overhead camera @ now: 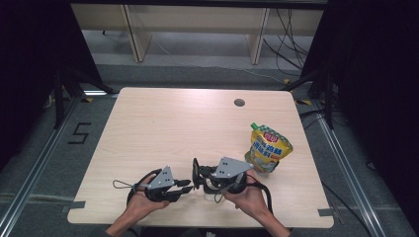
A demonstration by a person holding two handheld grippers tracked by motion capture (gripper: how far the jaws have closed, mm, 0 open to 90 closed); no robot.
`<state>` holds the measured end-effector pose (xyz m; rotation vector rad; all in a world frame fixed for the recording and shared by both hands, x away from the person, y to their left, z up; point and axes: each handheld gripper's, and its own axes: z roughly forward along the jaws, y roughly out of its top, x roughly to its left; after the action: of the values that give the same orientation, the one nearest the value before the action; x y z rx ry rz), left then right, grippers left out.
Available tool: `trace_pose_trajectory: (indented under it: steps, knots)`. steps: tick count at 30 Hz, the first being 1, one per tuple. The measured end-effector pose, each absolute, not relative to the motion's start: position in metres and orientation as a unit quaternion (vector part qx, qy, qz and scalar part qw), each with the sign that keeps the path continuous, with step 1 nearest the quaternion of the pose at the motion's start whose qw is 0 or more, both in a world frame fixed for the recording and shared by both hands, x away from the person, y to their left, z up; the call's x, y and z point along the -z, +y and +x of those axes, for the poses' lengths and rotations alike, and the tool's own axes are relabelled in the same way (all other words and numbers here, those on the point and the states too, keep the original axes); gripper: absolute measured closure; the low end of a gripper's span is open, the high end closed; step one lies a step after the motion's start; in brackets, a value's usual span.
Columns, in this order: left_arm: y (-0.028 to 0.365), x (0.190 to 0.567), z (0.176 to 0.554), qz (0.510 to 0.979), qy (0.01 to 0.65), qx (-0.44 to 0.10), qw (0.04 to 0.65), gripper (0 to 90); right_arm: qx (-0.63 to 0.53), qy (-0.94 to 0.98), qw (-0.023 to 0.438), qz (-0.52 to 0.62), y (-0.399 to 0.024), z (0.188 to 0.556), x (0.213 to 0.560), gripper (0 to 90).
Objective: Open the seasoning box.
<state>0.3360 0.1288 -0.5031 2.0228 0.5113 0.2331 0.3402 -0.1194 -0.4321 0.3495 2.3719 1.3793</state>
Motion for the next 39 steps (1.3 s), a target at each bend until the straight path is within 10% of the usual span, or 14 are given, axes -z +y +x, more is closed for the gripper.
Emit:
trace_pose_trajectory:
  steps: [13,26,39]
  knots:
    - [0.147,0.497,0.325,0.825,0.27,-0.091,0.487,37.5,-0.518,0.808,0.211,0.186,-0.176,0.335,0.432,66.5]
    - [0.161,0.496,0.307,0.83,0.285,-0.114,0.466,24.2,-0.516,0.796,0.199,0.246,-0.224,0.328,0.444,34.9]
    - [0.159,0.501,0.297,0.834,0.285,-0.107,0.46,22.1,-0.5,0.787,0.202,0.297,-0.262,0.317,0.455,28.7]
